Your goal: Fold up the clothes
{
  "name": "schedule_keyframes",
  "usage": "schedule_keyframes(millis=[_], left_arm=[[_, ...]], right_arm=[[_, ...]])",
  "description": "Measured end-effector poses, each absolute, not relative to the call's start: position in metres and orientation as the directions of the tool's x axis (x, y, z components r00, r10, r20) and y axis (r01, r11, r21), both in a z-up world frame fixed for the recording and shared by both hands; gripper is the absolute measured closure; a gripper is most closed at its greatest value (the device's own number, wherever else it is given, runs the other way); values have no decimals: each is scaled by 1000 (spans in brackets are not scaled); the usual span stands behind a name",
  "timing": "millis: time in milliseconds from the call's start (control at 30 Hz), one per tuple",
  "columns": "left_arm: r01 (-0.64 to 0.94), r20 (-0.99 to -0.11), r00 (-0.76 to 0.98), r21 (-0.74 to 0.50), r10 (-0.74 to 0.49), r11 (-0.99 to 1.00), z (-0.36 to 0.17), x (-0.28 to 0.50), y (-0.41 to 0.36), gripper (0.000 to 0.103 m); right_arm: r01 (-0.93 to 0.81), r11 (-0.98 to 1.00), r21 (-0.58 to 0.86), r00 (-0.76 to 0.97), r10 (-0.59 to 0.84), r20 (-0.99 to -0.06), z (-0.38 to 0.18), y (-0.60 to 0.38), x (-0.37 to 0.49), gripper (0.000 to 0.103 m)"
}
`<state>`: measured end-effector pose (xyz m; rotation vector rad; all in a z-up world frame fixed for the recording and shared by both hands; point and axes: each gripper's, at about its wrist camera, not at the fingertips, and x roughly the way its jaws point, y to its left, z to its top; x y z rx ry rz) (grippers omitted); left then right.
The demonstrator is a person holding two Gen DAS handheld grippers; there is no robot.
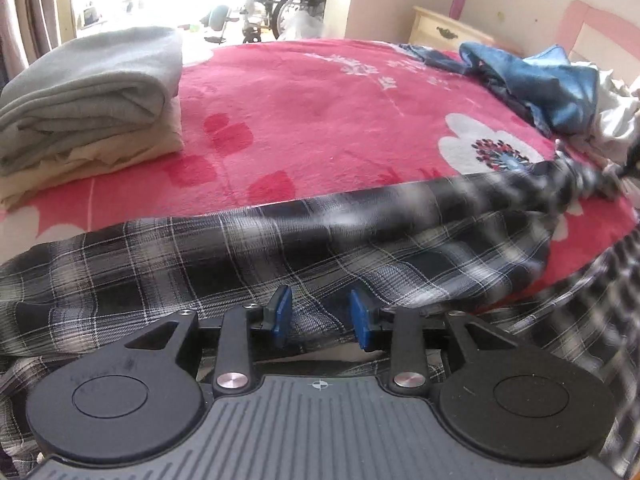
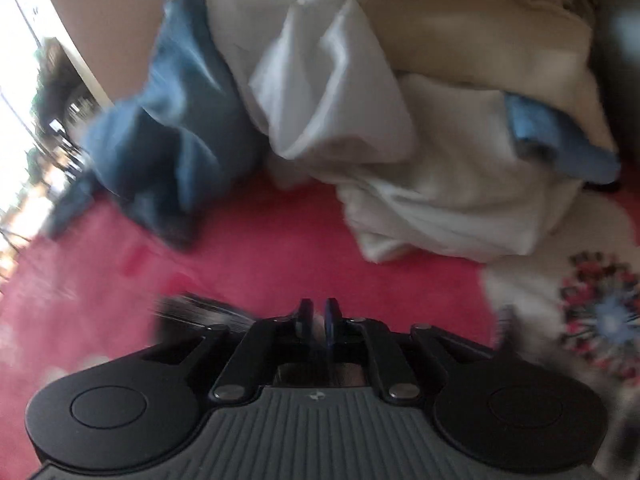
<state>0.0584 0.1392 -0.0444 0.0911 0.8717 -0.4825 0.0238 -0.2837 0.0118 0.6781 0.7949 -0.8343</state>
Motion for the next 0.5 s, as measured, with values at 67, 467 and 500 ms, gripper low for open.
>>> schedule_keyframes(millis=[67, 467, 500], left_arm=[[439, -753, 545, -118, -369, 890, -44, 58, 141, 71], [469, -733, 536, -155, -420, 869, -40, 57, 128, 71], [472, -732, 535, -155, -422, 868, -39, 56, 127, 71]], right_arm=[[832, 531, 164, 421, -409, -810, 16, -280, 23, 62], [325, 943, 78, 692, -180, -699, 74, -165, 75, 48], [312, 947, 73, 668, -165, -726, 69, -157, 86, 48]])
